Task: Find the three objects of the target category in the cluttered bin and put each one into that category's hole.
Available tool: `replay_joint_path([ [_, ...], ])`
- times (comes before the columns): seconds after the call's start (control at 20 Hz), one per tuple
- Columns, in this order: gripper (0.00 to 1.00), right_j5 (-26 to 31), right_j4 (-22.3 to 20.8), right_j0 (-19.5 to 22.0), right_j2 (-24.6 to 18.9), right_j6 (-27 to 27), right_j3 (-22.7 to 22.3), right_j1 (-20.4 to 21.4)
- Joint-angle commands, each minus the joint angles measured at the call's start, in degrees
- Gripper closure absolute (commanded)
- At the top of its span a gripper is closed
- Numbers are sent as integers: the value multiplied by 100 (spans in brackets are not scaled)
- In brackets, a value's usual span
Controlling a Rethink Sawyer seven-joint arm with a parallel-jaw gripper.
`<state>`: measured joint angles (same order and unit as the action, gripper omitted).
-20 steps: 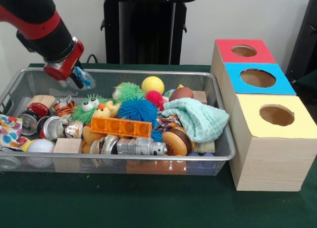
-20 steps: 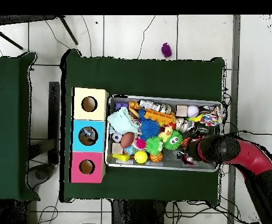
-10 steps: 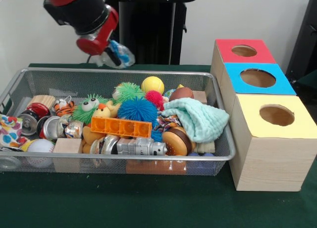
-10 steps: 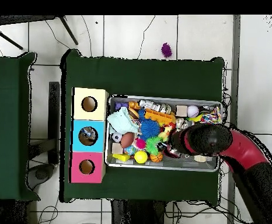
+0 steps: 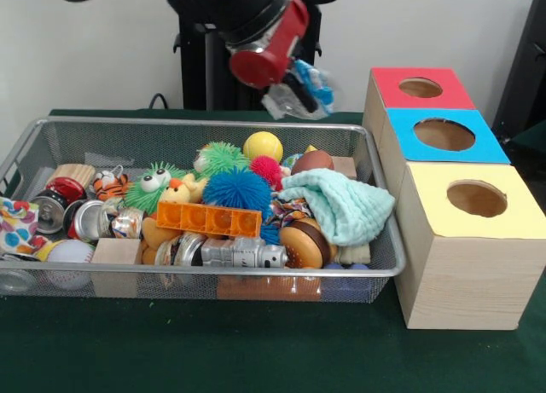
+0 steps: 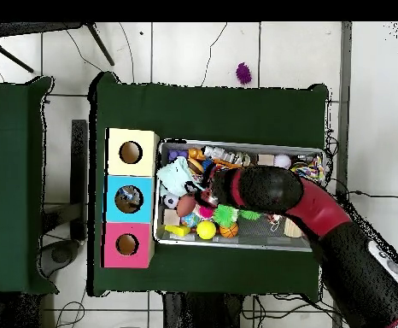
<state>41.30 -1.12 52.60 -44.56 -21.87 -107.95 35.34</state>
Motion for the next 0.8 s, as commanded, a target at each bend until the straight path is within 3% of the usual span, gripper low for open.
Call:
replay_joint_path([
  [0.05,100,-1612,742,-209,-781,-2143,-747,-199],
  [0.4,100,-2407,1073,-432,-1033,-2496,-959,-204],
  [0.8,100,-2935,854,-75,-1181,-2577,-1413,-392],
])
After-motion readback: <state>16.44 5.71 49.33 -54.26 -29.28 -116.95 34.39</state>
